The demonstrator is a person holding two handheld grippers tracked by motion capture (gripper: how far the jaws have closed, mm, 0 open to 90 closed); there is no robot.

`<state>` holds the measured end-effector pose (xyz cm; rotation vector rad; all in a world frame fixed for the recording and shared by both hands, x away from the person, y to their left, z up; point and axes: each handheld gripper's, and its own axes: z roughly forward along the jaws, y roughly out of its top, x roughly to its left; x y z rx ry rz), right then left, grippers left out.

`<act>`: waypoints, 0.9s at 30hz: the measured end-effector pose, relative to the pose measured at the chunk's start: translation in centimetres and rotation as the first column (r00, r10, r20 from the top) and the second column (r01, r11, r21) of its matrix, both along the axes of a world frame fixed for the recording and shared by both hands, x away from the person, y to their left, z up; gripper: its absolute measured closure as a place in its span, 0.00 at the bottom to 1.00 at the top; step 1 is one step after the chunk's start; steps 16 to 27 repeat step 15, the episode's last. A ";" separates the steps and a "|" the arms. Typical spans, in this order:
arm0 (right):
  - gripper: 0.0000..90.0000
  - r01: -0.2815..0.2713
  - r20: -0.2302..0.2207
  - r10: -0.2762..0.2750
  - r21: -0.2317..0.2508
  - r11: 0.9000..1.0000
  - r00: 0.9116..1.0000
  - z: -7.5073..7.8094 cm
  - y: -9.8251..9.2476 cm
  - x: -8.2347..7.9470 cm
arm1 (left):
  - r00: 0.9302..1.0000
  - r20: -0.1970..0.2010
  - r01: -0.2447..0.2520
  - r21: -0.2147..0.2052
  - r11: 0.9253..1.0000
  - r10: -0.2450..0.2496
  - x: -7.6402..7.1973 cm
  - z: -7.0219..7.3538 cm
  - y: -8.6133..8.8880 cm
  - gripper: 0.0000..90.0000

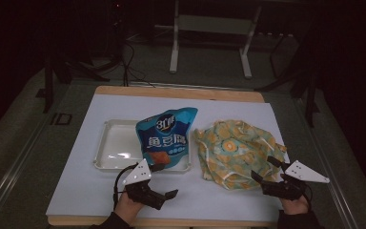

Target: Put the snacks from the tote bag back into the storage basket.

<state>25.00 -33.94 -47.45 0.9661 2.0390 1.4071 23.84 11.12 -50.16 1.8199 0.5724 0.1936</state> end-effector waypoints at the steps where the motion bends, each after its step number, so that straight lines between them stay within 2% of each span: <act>1: 0.16 0.000 0.000 0.000 0.002 1.000 1.000 0.0 0.0 0.0 | 1.000 0.001 -0.002 0.000 1.000 0.002 0.0 0.0 0.0 0.03; 9: 0.16 0.004 0.011 -0.004 0.008 1.000 1.000 0.0 -0.2 0.0 | 1.000 0.008 0.007 0.008 1.000 -0.007 0.0 0.1 0.0 0.03; 14: 0.16 0.004 -0.002 -0.004 0.007 1.000 1.000 -0.1 -0.2 0.1 | 1.000 0.009 0.004 0.009 1.000 -0.004 0.0 0.1 0.0 0.03; 27: 0.16 0.004 -0.002 -0.004 0.007 1.000 1.000 -0.1 -0.2 0.1 | 1.000 0.009 0.004 0.009 1.000 -0.004 0.0 0.1 0.0 0.03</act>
